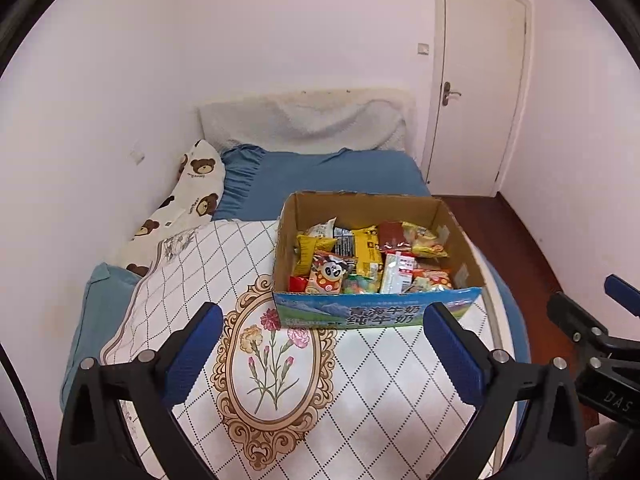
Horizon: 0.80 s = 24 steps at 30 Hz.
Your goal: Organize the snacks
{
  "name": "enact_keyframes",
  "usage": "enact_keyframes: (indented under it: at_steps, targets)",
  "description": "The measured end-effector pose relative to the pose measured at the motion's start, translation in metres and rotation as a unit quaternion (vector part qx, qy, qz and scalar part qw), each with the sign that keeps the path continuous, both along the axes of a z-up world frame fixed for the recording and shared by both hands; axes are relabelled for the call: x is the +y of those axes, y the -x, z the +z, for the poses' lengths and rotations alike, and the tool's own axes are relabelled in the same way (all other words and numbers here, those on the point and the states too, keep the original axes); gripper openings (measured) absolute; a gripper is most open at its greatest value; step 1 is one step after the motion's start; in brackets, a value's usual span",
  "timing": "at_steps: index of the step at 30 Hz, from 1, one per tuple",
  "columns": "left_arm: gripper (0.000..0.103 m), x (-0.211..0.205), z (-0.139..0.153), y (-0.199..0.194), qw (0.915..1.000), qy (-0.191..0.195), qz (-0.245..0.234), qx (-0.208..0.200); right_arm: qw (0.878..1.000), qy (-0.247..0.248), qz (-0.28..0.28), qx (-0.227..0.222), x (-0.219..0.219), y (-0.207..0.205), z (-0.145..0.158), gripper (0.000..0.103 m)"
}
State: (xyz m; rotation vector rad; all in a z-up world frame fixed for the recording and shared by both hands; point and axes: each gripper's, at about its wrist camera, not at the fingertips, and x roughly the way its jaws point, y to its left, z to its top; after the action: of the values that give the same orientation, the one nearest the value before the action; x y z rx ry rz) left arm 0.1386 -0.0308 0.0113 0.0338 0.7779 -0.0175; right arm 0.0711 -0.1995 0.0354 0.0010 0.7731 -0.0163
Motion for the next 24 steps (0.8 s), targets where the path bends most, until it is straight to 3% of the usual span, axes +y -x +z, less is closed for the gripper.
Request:
enact_keyframes:
  at_steps: [13,24]
  targets:
    - [0.103,-0.007,-0.029,-0.047,0.9996,-0.021,0.01,0.017,1.0,-0.004,-0.02,0.01,-0.007,-0.051,-0.03,0.103]
    - [0.103,-0.012,-0.041,-0.056,0.9993,-0.023,0.012,0.026,0.999,0.0,-0.024,0.026,-0.008,-0.066,-0.049,0.103]
